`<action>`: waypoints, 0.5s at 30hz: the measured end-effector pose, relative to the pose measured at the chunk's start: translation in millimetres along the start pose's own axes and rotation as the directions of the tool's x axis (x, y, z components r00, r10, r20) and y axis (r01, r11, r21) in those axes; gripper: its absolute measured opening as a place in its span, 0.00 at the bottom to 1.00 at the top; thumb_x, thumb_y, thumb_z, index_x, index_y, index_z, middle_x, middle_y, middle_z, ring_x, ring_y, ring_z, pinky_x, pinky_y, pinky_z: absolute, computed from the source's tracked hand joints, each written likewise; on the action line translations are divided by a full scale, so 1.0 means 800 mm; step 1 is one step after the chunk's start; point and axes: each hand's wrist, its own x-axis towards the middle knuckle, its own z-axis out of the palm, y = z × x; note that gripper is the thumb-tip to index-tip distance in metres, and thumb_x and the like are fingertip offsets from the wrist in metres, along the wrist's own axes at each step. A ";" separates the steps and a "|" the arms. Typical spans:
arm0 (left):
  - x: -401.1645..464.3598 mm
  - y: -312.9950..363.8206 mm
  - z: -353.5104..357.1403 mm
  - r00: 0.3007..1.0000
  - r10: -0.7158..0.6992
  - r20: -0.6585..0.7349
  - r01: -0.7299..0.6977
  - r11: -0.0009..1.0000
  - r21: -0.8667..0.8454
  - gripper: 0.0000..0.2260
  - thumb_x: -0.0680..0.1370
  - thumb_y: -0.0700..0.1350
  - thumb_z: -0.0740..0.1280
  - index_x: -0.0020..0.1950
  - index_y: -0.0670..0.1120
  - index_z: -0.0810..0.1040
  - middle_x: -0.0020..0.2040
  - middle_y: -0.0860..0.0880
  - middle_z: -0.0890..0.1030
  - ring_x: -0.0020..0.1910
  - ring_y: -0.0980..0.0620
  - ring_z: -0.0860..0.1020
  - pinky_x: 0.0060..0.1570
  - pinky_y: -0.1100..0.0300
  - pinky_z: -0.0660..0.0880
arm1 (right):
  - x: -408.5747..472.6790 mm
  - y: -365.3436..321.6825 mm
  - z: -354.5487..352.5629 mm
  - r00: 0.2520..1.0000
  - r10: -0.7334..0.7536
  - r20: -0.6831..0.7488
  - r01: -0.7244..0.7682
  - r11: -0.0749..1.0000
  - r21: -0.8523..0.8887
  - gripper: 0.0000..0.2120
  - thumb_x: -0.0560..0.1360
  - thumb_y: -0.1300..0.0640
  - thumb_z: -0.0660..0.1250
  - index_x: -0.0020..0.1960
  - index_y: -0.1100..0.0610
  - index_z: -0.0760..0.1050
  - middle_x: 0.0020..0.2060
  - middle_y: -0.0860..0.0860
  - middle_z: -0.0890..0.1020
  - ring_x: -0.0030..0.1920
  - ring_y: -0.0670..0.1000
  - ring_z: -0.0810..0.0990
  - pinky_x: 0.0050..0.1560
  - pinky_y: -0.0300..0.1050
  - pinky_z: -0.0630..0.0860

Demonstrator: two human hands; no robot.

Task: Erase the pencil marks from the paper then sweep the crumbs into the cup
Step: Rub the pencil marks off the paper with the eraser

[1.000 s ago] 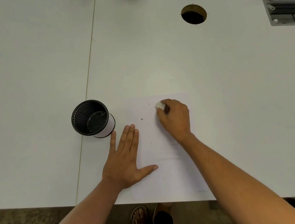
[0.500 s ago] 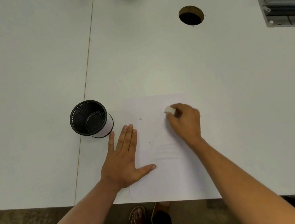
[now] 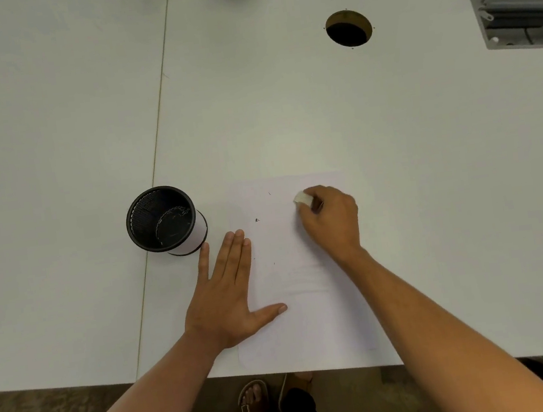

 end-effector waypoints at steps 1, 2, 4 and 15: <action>0.000 0.000 0.000 1.000 0.000 -0.001 0.000 1.000 0.003 0.51 0.76 0.77 0.50 0.82 0.37 0.52 0.83 0.40 0.51 0.83 0.43 0.49 0.77 0.35 0.48 | 0.002 -0.002 0.000 1.000 0.021 -0.017 -0.021 1.000 0.004 0.06 0.74 0.57 0.68 0.48 0.56 0.81 0.39 0.49 0.83 0.39 0.48 0.79 0.40 0.35 0.68; 0.000 0.001 0.001 1.000 0.001 -0.002 -0.001 1.000 0.002 0.51 0.76 0.76 0.51 0.82 0.36 0.52 0.83 0.40 0.51 0.83 0.43 0.49 0.77 0.35 0.48 | -0.001 -0.005 0.001 0.999 0.033 -0.029 -0.033 0.999 0.010 0.06 0.73 0.58 0.68 0.48 0.56 0.81 0.39 0.49 0.83 0.39 0.48 0.79 0.40 0.33 0.66; 0.001 0.000 0.001 1.000 0.001 0.000 -0.001 1.000 -0.004 0.51 0.76 0.76 0.51 0.81 0.36 0.52 0.83 0.40 0.51 0.83 0.43 0.49 0.77 0.34 0.49 | -0.026 -0.013 0.005 1.000 -0.014 -0.001 0.014 1.000 0.013 0.05 0.73 0.59 0.68 0.48 0.57 0.81 0.40 0.51 0.83 0.38 0.47 0.78 0.40 0.32 0.64; 0.000 0.001 -0.001 1.000 -0.009 0.019 0.009 1.000 0.005 0.51 0.76 0.77 0.51 0.82 0.37 0.51 0.83 0.41 0.50 0.83 0.43 0.48 0.76 0.33 0.51 | -0.013 0.003 -0.005 1.000 0.017 -0.023 -0.017 1.000 0.002 0.05 0.73 0.57 0.69 0.48 0.55 0.81 0.38 0.49 0.83 0.36 0.46 0.76 0.39 0.37 0.69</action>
